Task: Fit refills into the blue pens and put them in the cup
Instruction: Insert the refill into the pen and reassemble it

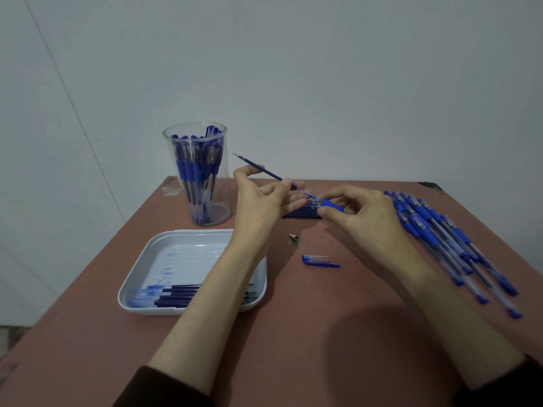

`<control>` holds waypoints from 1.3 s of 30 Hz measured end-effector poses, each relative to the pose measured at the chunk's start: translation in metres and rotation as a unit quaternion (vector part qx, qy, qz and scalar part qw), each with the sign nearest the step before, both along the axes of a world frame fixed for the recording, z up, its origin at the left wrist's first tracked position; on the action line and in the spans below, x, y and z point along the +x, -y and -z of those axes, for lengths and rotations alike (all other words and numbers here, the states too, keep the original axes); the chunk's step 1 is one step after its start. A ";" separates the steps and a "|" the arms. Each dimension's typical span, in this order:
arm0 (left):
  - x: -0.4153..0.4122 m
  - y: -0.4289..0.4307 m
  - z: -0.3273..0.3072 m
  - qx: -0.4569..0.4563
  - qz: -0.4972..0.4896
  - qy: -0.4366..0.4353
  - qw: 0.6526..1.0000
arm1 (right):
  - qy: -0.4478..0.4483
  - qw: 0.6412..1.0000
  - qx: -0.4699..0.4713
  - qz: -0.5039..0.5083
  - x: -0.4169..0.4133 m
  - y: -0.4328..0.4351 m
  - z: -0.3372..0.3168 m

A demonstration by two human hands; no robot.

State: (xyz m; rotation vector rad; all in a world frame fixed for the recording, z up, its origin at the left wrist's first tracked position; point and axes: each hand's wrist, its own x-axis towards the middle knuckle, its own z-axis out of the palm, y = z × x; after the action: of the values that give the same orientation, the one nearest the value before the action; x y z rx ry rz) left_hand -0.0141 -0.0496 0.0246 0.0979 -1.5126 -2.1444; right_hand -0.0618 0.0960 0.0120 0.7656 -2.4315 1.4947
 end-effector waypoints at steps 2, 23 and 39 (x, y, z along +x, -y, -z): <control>-0.001 0.000 0.001 -0.006 0.002 0.004 1.000 | 0.009 1.000 -0.003 0.004 0.000 0.000 0.001; 0.005 0.026 0.008 -0.567 -0.012 0.190 0.801 | 0.274 0.925 -0.250 -0.088 -0.003 0.003 -0.007; 0.001 0.025 0.014 -0.553 -0.041 0.145 0.819 | 0.233 0.945 -0.213 -0.089 -0.001 0.001 -0.009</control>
State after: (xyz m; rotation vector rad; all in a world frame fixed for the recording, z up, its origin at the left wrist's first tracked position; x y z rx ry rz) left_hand -0.0133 -0.0745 0.0108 0.0731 -2.6248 -0.9125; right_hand -0.0632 0.0951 0.0215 0.5986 -2.2231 2.4021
